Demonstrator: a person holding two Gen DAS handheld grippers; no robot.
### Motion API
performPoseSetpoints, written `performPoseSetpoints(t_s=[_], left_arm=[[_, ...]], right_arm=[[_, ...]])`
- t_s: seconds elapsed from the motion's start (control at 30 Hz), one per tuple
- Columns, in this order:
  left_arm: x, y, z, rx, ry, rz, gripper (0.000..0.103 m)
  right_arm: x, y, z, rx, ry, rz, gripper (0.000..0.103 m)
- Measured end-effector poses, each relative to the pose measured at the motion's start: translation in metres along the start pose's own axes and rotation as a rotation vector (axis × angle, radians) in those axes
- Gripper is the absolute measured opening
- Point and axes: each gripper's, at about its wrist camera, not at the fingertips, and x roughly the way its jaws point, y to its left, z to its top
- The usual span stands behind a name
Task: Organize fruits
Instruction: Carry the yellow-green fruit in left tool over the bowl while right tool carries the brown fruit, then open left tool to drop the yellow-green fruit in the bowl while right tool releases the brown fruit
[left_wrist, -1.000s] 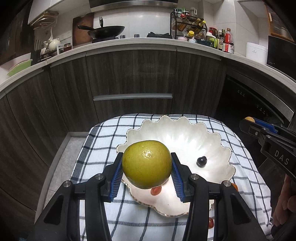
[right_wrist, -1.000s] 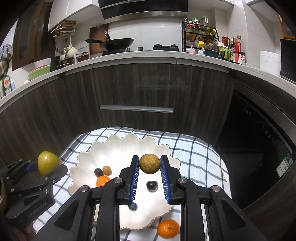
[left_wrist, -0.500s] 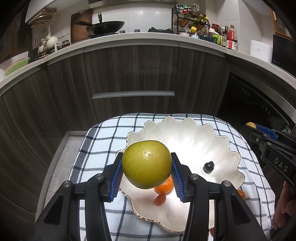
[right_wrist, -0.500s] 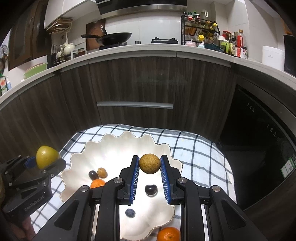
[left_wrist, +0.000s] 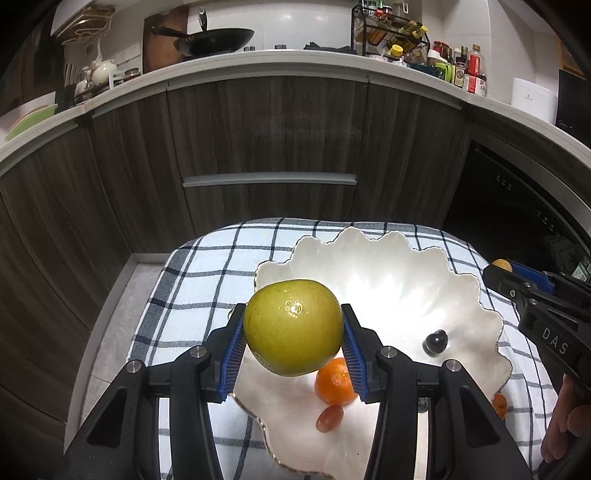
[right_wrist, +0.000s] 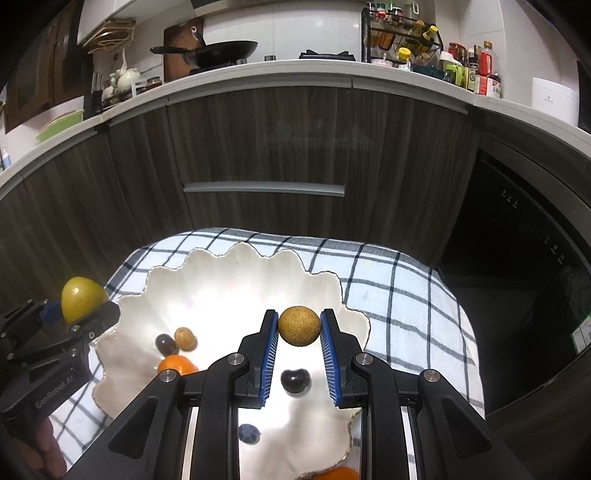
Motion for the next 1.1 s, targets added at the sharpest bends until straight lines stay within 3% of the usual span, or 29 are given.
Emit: performPoseSetpoints(t_s=[0.4, 0.73, 0.8, 0.87, 0.93, 1.03, 1.1], left_arm=[[0.036, -0.003, 0.003, 0.006, 0.067, -0.024, 0.048], [0.041, -0.008, -0.003, 0.03, 0.109, -0.021, 0.048], [0.041, -0.008, -0.005, 0.038, 0.119, -0.014, 0.048], [0.038, -0.009, -0.006, 0.047, 0.101, -0.013, 0.057], [0.03, -0.01, -0.004, 0.061, 0.066, -0.005, 0.072], [0.023, -0.01, -0.001, 0.071, 0.046, -0.002, 0.074], [0.02, -0.01, 0.001, 0.074, 0.041, -0.002, 0.076]], right_arm=[[0.033, -0.007, 0.004, 0.014, 0.06, -0.007, 0.025], [0.049, -0.012, 0.002, 0.024, 0.126, 0.001, 0.026], [0.048, -0.012, 0.002, 0.019, 0.129, 0.0, 0.039], [0.046, -0.011, 0.001, 0.018, 0.126, 0.0, 0.052], [0.043, -0.01, 0.0, 0.013, 0.121, -0.005, 0.052], [0.041, -0.012, -0.002, 0.019, 0.123, -0.006, 0.053], [0.039, -0.013, -0.003, 0.026, 0.121, -0.012, 0.062]])
